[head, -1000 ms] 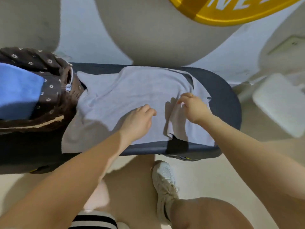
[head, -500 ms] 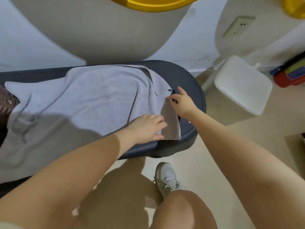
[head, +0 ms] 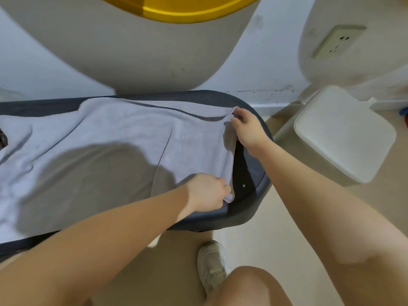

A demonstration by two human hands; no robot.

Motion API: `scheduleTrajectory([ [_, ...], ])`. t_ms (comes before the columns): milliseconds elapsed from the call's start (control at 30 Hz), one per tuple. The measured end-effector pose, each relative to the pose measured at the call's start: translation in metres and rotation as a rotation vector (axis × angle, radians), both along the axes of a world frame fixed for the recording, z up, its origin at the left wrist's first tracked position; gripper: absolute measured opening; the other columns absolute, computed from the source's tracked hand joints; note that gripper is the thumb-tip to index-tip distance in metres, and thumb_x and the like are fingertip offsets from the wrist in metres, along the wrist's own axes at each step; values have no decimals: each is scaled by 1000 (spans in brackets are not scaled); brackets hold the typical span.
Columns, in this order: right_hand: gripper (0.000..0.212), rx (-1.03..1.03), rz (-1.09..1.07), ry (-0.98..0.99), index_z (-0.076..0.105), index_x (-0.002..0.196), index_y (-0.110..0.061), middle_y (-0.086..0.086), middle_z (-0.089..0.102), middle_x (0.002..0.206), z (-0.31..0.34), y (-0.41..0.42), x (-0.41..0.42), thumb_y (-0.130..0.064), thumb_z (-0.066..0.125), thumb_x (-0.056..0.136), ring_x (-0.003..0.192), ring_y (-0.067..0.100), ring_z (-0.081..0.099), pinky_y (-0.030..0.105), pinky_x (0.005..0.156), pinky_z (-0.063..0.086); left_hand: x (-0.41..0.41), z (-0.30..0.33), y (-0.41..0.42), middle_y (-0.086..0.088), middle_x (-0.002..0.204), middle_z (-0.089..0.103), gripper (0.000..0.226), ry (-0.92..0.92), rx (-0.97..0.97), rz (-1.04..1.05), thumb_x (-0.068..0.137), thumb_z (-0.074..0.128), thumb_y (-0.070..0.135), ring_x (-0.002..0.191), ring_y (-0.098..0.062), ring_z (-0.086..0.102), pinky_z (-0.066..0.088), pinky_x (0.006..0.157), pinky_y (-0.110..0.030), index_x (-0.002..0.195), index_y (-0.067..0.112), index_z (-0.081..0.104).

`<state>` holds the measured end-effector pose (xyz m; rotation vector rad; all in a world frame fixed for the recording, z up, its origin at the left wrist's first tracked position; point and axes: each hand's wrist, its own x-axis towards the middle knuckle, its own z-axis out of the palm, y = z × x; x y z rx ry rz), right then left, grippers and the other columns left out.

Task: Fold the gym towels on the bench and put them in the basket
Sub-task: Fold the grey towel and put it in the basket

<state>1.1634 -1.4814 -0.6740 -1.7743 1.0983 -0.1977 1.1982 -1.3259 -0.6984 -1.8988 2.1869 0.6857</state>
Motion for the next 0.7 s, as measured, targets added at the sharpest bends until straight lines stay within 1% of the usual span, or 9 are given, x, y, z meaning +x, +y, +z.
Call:
scheduleTrajectory([
  [33, 41, 20, -16, -2, 41, 139, -9, 6, 46, 142, 2, -6, 0, -11, 41, 98, 132, 20, 42, 31, 110, 34, -1, 1, -5, -8, 106, 54, 24, 66, 29, 53, 95, 33, 22, 78, -21, 48, 33, 63, -33, 110, 15, 51],
  [100, 43, 23, -6, -6, 42, 139, -10, 6, 45, 143, 4, -17, -2, -9, 45, 96, 132, 20, 43, 35, 112, 34, -1, 5, -15, -7, 94, 54, 14, 254, 53, 210, 94, 36, 23, 76, -21, 47, 33, 63, -32, 86, 19, 46],
  [167, 45, -10, 9, 3, 44, 137, -10, 6, 48, 139, 7, -27, -2, -3, 48, 92, 128, 20, 46, 35, 109, 38, -6, 13, -25, -1, 72, 47, 27, 422, -5, 320, 91, 40, 23, 68, -21, 44, 32, 60, -32, 66, 24, 32],
  [300, 52, -204, 107, 87, 50, 131, -13, 11, 57, 128, 13, -47, -10, 7, 39, 84, 116, 28, 54, 39, 97, 46, -29, 28, -46, 5, 65, 36, 35, 572, -45, 326, 90, 45, 20, 60, -13, 38, 30, 57, -29, 60, 24, 27],
  [400, 65, -268, 146, 172, 44, 137, -18, 10, 53, 134, 15, -64, -22, 11, 32, 80, 123, 28, 49, 35, 98, 43, -43, 31, -63, 3, 69, 37, 27, 633, -70, 331, 92, 46, 19, 60, -11, 37, 28, 54, -25, 67, 14, 35],
  [467, 64, -314, 160, 256, 38, 141, -17, 9, 48, 140, 11, -79, -29, 9, 33, 82, 129, 28, 44, 33, 101, 38, -50, 30, -71, 2, 74, 40, 22, 654, -101, 306, 93, 46, 20, 67, -16, 42, 28, 55, -28, 75, 10, 39],
  [533, 57, -342, 182, 393, 31, 144, -14, 11, 31, 151, 3, -89, -32, 0, 37, 89, 135, 30, 37, 33, 106, 33, -53, 28, -72, 0, 90, 49, 11, 668, -72, 240, 95, 45, 21, 84, -18, 49, 34, 66, -28, 91, 12, 50],
  [600, 56, -299, 160, 553, 27, 145, -16, 11, 8, 158, -2, -86, -31, -9, 42, 92, 138, 35, 29, 40, 109, 30, -49, 22, -65, 3, 111, 50, 27, 657, -24, 201, 96, 42, 21, 101, -16, 50, 36, 78, -25, 121, 14, 51],
  [700, 48, -383, 132, 558, 33, 141, -12, 13, 3, 158, -4, -60, -13, -14, 40, 94, 139, 38, 20, 45, 110, 27, -21, 8, -40, 5, 129, 48, 36, 596, -46, 301, 98, 37, 17, 114, -13, 47, 35, 94, -22, 133, 16, 48],
])
